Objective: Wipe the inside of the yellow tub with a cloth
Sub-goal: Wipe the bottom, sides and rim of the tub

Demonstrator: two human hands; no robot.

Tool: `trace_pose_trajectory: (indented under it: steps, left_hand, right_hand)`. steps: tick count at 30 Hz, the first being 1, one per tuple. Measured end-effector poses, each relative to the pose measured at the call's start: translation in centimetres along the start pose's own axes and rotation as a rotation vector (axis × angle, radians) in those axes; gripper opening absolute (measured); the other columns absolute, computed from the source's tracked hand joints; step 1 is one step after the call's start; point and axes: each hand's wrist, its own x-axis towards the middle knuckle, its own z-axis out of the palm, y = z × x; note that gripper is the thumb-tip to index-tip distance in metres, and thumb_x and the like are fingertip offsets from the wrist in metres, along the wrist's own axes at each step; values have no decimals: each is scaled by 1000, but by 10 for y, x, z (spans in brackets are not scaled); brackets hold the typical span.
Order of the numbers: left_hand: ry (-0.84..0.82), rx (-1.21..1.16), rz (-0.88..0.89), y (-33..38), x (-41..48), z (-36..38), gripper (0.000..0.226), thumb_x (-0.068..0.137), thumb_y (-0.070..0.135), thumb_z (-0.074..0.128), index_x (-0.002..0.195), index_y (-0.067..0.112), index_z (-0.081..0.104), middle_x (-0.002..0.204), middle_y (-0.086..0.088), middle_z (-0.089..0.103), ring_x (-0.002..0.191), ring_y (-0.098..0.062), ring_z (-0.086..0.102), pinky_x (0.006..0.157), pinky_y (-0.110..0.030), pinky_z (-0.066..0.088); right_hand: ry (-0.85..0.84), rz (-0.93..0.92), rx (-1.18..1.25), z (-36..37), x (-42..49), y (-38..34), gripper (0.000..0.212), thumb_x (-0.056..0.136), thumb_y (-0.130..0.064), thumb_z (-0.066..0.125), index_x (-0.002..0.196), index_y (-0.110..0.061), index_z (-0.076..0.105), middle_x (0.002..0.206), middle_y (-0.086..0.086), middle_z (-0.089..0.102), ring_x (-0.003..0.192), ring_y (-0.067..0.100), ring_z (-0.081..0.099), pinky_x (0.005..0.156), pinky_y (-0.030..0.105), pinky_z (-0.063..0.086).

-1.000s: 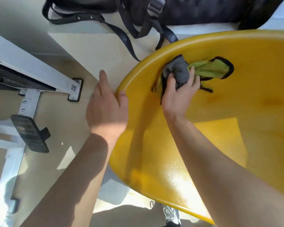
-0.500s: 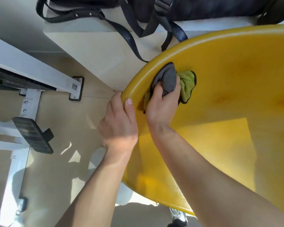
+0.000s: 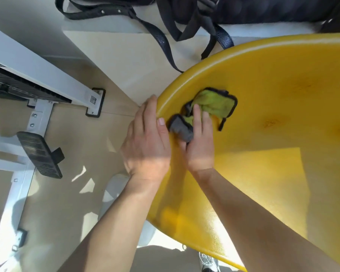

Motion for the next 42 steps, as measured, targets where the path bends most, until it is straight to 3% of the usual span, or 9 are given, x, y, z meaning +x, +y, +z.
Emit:
trace_pose_trajectory:
  steps: [3,9,16,22,25,27,33,38,42]
  left_hand:
    - [75,204,223,4,-17,7,61,88,8,51,148,11,40,156,-15,33,141,-30,37,116,-47,25]
    - [-301,421,295,28,-75,67,81,81,26,55,155,15,22,164,-17,3,152,-30,3,119,-52,1]
    - [-378,510,317,41,-75,149,82,84,30,50,156,12,15,164,-16,-4,152,-29,-2,120,-54,1]
    - [-444,454,365,79,-77,200,81,82,35,54,155,26,20,164,-16,-8,150,-37,-4,120,-55,5]
    - [-445,450,352,78,-80,203,78,80,31,48,154,25,24,163,-18,-9,150,-38,-2,117,-59,11]
    - [-458,474,387,73,-78,202,79,82,32,50,155,24,21,163,-19,-12,150,-39,-5,117,-61,12]
    - [-471,494,355,81,-80,205,81,80,29,51,155,17,21,161,-25,-11,149,-44,-6,115,-66,11]
    - [-486,505,360,85,-79,206,80,80,33,44,154,14,21,160,-28,-12,147,-47,-7,113,-68,11]
    - [-493,522,363,81,-79,205,80,81,33,44,155,17,18,160,-27,-15,148,-46,-9,114,-67,11]
  right_hand:
    - [-208,-7,-340,-15,-18,74,85,89,-11,59,159,-19,11,155,18,32,138,45,30,113,53,34]
    - [-149,20,-659,-52,-23,152,71,96,-13,47,159,-10,13,148,19,40,120,47,45,104,52,41]
    - [-189,-734,-760,-70,19,182,46,103,-22,41,149,-19,45,133,9,60,126,40,52,108,55,41]
    - [122,-256,-908,-139,2,245,50,96,-10,48,146,-12,47,121,16,62,119,42,51,110,58,34]
    - [-142,-488,-852,-124,-13,249,46,98,-14,40,143,-12,50,120,11,63,100,37,59,105,53,36]
    - [-333,-774,-850,-134,-2,256,40,103,-13,34,135,-13,57,130,11,63,124,36,56,113,51,35]
    - [-13,-650,-900,-166,36,251,42,99,-9,43,137,-18,58,136,11,61,128,39,52,115,54,31]
    - [-342,-933,-827,-155,23,262,37,106,-14,39,136,-21,59,130,4,65,130,32,54,112,47,38]
    - [6,-739,-898,-172,33,258,38,105,-8,42,138,-16,57,122,7,65,123,36,57,112,50,38]
